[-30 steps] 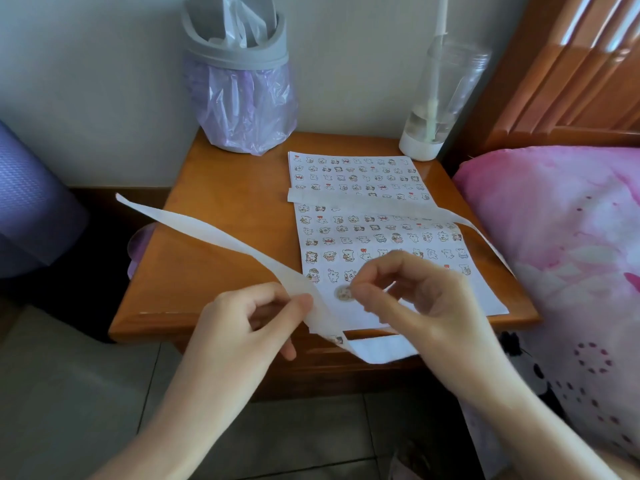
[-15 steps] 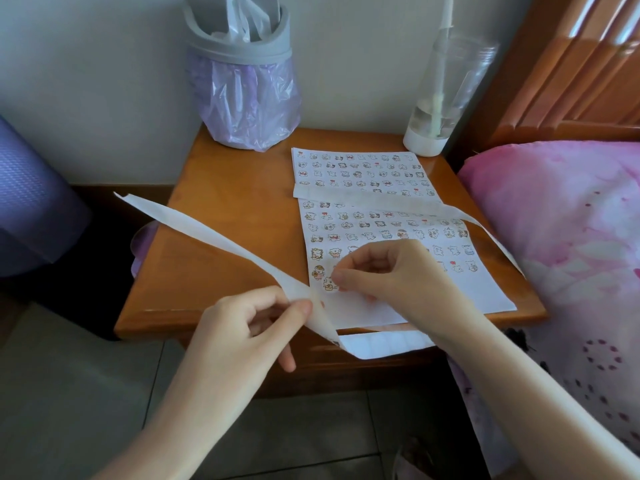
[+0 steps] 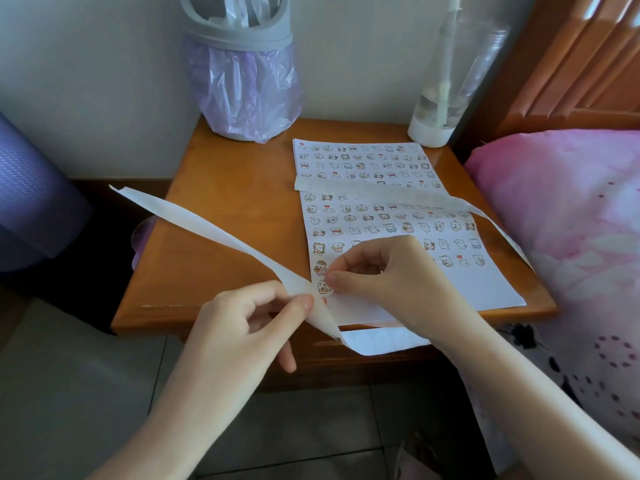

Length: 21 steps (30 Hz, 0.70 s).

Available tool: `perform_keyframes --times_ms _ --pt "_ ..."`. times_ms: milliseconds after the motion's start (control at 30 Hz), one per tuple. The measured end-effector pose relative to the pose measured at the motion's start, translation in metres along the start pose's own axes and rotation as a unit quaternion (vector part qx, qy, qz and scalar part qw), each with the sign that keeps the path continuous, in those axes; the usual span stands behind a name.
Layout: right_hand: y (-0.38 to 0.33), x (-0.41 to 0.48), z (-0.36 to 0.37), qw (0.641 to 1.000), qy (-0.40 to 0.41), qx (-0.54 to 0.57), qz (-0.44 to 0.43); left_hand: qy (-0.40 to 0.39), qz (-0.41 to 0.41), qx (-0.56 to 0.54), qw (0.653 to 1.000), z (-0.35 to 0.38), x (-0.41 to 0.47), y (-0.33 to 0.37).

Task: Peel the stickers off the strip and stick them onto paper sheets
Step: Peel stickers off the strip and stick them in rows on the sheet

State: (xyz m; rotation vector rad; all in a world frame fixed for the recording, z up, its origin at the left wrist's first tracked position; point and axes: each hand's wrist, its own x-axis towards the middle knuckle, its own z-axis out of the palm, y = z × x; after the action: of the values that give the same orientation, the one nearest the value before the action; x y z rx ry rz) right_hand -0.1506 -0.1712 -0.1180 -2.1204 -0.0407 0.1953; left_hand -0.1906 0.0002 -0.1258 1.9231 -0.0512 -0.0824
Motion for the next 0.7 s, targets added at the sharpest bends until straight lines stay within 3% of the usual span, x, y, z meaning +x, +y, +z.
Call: perform_keyframes --times_ms 700 --pt "0.0017 -0.0021 0.0068 0.998 0.033 -0.040 -0.031 -0.004 0.005 0.000 1.000 0.0005 0.0004 0.0009"
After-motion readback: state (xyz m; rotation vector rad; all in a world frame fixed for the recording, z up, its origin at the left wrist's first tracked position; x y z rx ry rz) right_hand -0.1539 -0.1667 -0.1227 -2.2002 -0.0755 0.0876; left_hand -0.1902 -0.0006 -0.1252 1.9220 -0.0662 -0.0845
